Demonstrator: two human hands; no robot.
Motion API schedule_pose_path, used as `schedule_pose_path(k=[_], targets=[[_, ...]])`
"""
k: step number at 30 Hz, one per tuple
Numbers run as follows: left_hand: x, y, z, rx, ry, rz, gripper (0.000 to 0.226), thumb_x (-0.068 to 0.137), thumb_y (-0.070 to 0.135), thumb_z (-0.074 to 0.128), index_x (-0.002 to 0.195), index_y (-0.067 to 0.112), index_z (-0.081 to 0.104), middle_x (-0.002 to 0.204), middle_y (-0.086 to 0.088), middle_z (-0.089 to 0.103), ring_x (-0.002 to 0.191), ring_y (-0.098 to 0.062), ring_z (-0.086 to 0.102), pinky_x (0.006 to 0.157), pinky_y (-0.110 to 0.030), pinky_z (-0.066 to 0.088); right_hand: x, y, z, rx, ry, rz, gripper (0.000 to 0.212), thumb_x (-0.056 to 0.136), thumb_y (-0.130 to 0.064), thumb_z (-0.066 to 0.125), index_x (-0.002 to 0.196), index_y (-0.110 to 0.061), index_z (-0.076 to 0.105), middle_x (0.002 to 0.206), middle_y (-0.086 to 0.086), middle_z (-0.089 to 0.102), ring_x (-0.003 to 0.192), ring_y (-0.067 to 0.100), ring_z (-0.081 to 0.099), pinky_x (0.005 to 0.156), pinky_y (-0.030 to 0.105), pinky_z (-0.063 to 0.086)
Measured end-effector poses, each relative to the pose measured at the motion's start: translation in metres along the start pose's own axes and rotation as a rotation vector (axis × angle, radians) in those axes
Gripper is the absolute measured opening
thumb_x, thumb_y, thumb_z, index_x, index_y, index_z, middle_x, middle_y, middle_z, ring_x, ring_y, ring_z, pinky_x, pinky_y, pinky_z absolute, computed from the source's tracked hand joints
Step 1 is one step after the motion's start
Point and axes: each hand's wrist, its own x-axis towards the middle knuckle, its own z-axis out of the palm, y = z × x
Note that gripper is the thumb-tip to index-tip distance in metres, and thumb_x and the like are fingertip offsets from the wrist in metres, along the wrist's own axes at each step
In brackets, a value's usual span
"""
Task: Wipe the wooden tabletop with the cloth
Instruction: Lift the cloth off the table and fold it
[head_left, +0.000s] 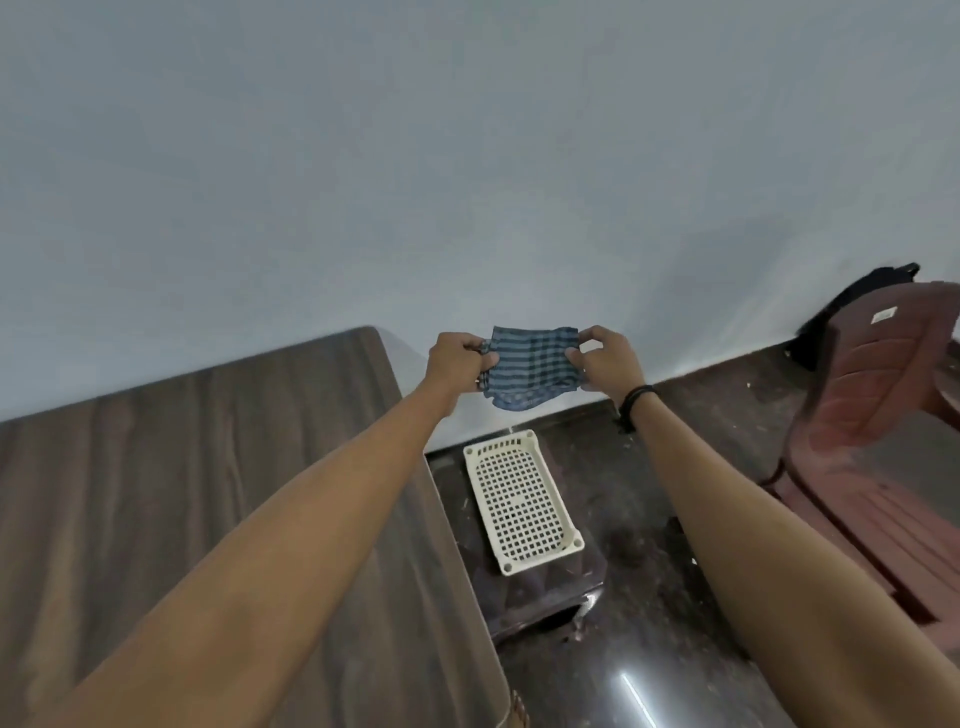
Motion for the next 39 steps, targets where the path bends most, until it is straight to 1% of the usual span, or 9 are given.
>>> schedule_pose_path(k=[5, 9, 12, 18, 22, 26, 30, 32, 39], targets=[[0.040, -0.086, 0.039, 0.030, 0.068, -0.176, 0.011, 0.088, 0.005, 0.075, 0.098, 0.006, 0.070, 0.103, -0.012, 0.072, 0.090, -0.023, 0.071, 0.076, -0.041, 0.062, 0.043, 0.085, 0.036, -0.078, -0.103, 0.111, 0.014, 0.095, -0.024, 0.070, 0.106, -0.019, 0.063, 0.087, 0.004, 0.068, 0.089, 0.029, 0.071, 0.082, 0.050, 0.061], [0.071, -0.157, 0.057, 0.119, 0.117, -0.285, 0.005, 0.087, 0.008, 0.074, 0.088, 0.011, 0.071, 0.096, -0.009, 0.073, 0.089, -0.026, 0.072, 0.079, -0.046, 0.062, 0.067, 0.136, 0.071, -0.132, -0.162, 0.167, 0.031, 0.096, -0.024, 0.069, 0.125, -0.013, 0.065, 0.114, 0.010, 0.067, 0.109, 0.028, 0.063, 0.086, 0.029, 0.047], [0.093, -0.206, 0.070, 0.170, 0.139, -0.351, 0.009, 0.087, 0.010, 0.073, 0.084, 0.017, 0.071, 0.094, -0.007, 0.073, 0.088, -0.026, 0.071, 0.082, -0.048, 0.061, 0.087, 0.171, 0.095, -0.172, -0.199, 0.209, 0.032, 0.098, -0.024, 0.066, 0.129, -0.015, 0.063, 0.118, 0.011, 0.067, 0.111, 0.028, 0.061, 0.082, 0.025, 0.038], [0.130, -0.268, 0.093, 0.304, 0.187, -0.413, 0.013, 0.088, 0.007, 0.067, 0.078, 0.015, 0.068, 0.090, -0.010, 0.072, 0.087, -0.027, 0.071, 0.080, -0.046, 0.061, 0.127, 0.233, 0.137, -0.287, -0.248, 0.245, 0.026, 0.098, -0.023, 0.065, 0.123, -0.015, 0.064, 0.118, 0.013, 0.069, 0.113, 0.033, 0.062, 0.091, 0.035, 0.046], [0.144, -0.288, 0.102, 0.438, 0.208, -0.438, 0.005, 0.089, 0.007, 0.066, 0.086, 0.008, 0.069, 0.092, -0.010, 0.071, 0.086, -0.027, 0.069, 0.069, -0.032, 0.055, 0.144, 0.260, 0.159, -0.339, -0.271, 0.244, 0.029, 0.096, -0.023, 0.067, 0.124, -0.016, 0.066, 0.119, 0.012, 0.070, 0.112, 0.032, 0.064, 0.097, 0.040, 0.049], [0.150, -0.304, 0.108, 0.558, 0.234, -0.447, 0.009, 0.093, 0.006, 0.063, 0.096, 0.006, 0.071, 0.096, -0.008, 0.070, 0.080, -0.022, 0.064, 0.061, -0.029, 0.047, 0.148, 0.277, 0.175, -0.429, -0.281, 0.210, 0.027, 0.094, -0.026, 0.067, 0.120, -0.019, 0.065, 0.118, 0.013, 0.070, 0.108, 0.036, 0.065, 0.092, 0.044, 0.054], [0.150, -0.310, 0.110, 0.640, 0.242, -0.439, 0.010, 0.094, 0.009, 0.063, 0.101, 0.006, 0.071, 0.100, -0.011, 0.069, 0.085, -0.026, 0.066, 0.068, -0.031, 0.056, 0.148, 0.286, 0.181, -0.642, -0.292, 0.093, 0.025, 0.098, -0.027, 0.061, 0.119, -0.013, 0.058, 0.113, 0.016, 0.068, 0.102, 0.040, 0.064, 0.083, 0.046, 0.053], [0.147, -0.312, 0.110, 0.731, 0.232, -0.387, 0.010, 0.094, 0.010, 0.062, 0.104, 0.009, 0.063, 0.102, -0.011, 0.068, 0.090, -0.029, 0.067, 0.074, -0.038, 0.060, 0.149, 0.289, 0.185, -0.748, -0.287, 0.010, 0.026, 0.099, -0.027, 0.058, 0.120, -0.011, 0.053, 0.111, 0.016, 0.069, 0.098, 0.040, 0.066, 0.078, 0.046, 0.053], [0.137, -0.304, 0.114, 1.184, 0.095, -0.145, 0.027, 0.101, 0.011, 0.050, 0.127, 0.008, 0.044, 0.109, -0.010, 0.068, 0.089, -0.031, 0.071, 0.058, -0.036, 0.049, 0.147, 0.297, 0.185, -0.843, -0.288, -0.083, 0.023, 0.102, -0.027, 0.050, 0.119, -0.011, 0.051, 0.105, 0.013, 0.070, 0.091, 0.038, 0.068, 0.066, 0.038, 0.042]])
